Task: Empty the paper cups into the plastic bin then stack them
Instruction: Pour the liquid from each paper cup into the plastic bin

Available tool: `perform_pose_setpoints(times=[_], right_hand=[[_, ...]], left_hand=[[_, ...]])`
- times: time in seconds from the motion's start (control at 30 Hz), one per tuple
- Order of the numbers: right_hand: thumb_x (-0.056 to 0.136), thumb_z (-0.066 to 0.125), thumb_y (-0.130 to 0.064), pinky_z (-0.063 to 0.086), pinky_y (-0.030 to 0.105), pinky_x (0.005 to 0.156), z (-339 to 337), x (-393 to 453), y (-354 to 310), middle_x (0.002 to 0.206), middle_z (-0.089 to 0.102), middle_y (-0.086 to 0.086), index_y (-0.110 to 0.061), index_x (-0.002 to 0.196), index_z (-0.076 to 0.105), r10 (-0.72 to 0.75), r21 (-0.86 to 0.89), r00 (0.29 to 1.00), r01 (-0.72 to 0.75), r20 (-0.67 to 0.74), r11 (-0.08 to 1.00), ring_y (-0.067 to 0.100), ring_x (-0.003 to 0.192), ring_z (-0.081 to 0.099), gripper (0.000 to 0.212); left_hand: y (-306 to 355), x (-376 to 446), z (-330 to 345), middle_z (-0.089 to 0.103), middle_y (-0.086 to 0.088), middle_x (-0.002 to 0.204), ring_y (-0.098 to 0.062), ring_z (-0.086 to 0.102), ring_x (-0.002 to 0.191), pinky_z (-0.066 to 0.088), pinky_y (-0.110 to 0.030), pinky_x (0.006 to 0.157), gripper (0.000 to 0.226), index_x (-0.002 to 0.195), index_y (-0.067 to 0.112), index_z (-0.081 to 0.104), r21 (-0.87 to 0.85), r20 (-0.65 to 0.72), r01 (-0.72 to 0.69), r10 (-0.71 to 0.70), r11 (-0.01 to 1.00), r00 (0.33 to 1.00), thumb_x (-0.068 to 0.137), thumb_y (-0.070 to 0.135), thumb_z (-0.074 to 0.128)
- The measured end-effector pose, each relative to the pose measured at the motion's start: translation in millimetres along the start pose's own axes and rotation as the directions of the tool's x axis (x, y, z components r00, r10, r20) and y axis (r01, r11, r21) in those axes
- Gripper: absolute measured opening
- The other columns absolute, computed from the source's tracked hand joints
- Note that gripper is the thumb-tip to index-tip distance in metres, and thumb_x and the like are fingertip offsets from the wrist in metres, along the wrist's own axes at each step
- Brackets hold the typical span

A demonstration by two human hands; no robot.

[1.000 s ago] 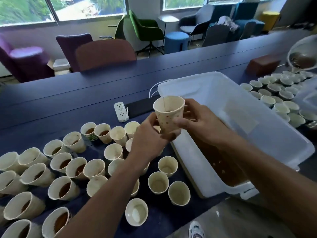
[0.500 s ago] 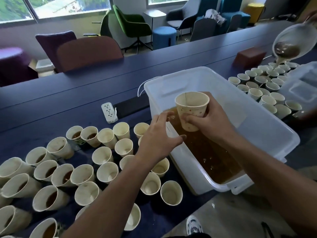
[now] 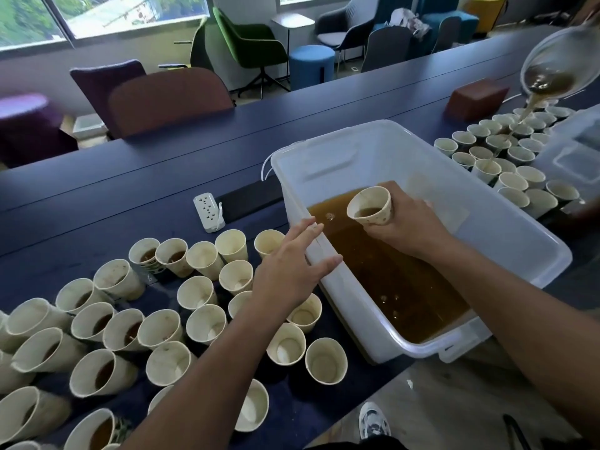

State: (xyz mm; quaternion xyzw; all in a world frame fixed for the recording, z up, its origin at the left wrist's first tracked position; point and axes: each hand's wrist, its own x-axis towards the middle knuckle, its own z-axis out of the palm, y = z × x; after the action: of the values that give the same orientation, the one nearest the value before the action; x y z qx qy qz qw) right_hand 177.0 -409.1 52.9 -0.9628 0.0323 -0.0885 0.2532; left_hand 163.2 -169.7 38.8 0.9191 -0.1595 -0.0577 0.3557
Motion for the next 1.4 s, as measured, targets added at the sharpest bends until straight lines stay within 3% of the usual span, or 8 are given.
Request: perform_pose_setpoints(times=[0.13,0.23,0.47,0.73,1.03,1.23,1.4], right_hand=[[0.080,0.071,-0.039,0.030,0.042,0.093,5.9,-0.6,2.8,0.104,0.059,-0.007,-0.029,0.124,0.045,0.034,-0.104,0.999,-0.032,0.018,0.994,0.028,0.103,0.061,0.052],[0.078,0.069,-0.036,0.029,0.044,0.095,10.2,-1.5,5.1,0.103,0.054,-0.011,-0.030,0.122,0.044,0.049,-0.151,0.998,-0.042,0.042,0.988,0.025,0.104,0.060,0.051],[0.076,0.068,-0.040,0.030,0.045,0.091,20.3,-0.4,13.1,0.112,0.061,-0.004,-0.032,0.122,0.043,0.092,-0.275,0.992,-0.067,0.082,0.959,0.028,0.102,0.061,0.053],[0.081,0.066,-0.037,0.029,0.047,0.093,25.3,-1.5,17.4,0.115,0.058,-0.001,-0.032,0.125,0.045,0.010,-0.486,0.995,0.040,0.100,0.873,0.027,0.109,0.058,0.049],[0.083,0.068,-0.026,0.031,0.051,0.095,28.5,-3.1,12.7,0.112,0.061,-0.002,-0.030,0.115,0.033,-0.066,-0.563,0.997,0.072,0.031,0.824,0.025,0.109,0.057,0.047],[0.078,0.077,-0.023,0.024,0.053,0.098,28.5,-3.1,9.9,0.125,0.056,-0.001,-0.035,0.123,0.042,-0.133,-0.596,0.990,0.131,0.042,0.792,0.026,0.124,0.045,0.059],[0.072,0.079,-0.015,0.014,0.047,0.097,26.7,-1.9,7.5,0.128,0.053,0.006,-0.032,0.122,0.050,-0.207,-0.588,0.975,0.117,-0.087,0.801,0.032,0.130,0.037,0.060]], left_hand=[[-1.0,-0.7,0.2,0.028,0.034,0.156,-0.017,0.065,0.111,0.053,-0.050,0.096,0.067,0.148,0.042,0.045,0.007,-0.001,-0.001,0.001,1.000,1.000,0.088,0.066,0.063],[-0.8,-1.1,0.7,0.028,0.032,0.158,-0.017,0.064,0.113,0.052,-0.051,0.097,0.067,0.149,0.042,0.045,0.008,-0.001,0.006,-0.006,1.000,1.000,0.089,0.065,0.063],[-1.7,-3.0,2.9,0.025,0.034,0.158,-0.016,0.062,0.117,0.053,-0.052,0.097,0.067,0.150,0.044,0.041,-0.003,0.004,0.015,-0.015,1.000,1.000,0.089,0.065,0.062],[0.0,-4.2,2.8,0.027,0.032,0.158,-0.019,0.062,0.115,0.052,-0.052,0.098,0.066,0.150,0.042,0.043,-0.021,0.003,0.019,-0.019,1.000,1.000,0.090,0.061,0.064],[0.5,-4.7,3.7,0.025,0.031,0.160,-0.019,0.061,0.119,0.052,-0.052,0.100,0.067,0.151,0.042,0.041,-0.035,0.006,0.032,-0.032,0.999,0.999,0.091,0.061,0.062],[1.3,-5.2,3.4,0.025,0.031,0.160,-0.020,0.061,0.120,0.051,-0.053,0.101,0.065,0.151,0.043,0.041,-0.035,0.008,0.035,-0.035,0.999,0.999,0.091,0.061,0.062],[0.6,-4.1,3.5,0.026,0.031,0.159,-0.018,0.059,0.122,0.049,-0.054,0.103,0.065,0.150,0.042,0.043,-0.049,0.011,0.028,-0.028,0.998,1.000,0.091,0.060,0.064]])
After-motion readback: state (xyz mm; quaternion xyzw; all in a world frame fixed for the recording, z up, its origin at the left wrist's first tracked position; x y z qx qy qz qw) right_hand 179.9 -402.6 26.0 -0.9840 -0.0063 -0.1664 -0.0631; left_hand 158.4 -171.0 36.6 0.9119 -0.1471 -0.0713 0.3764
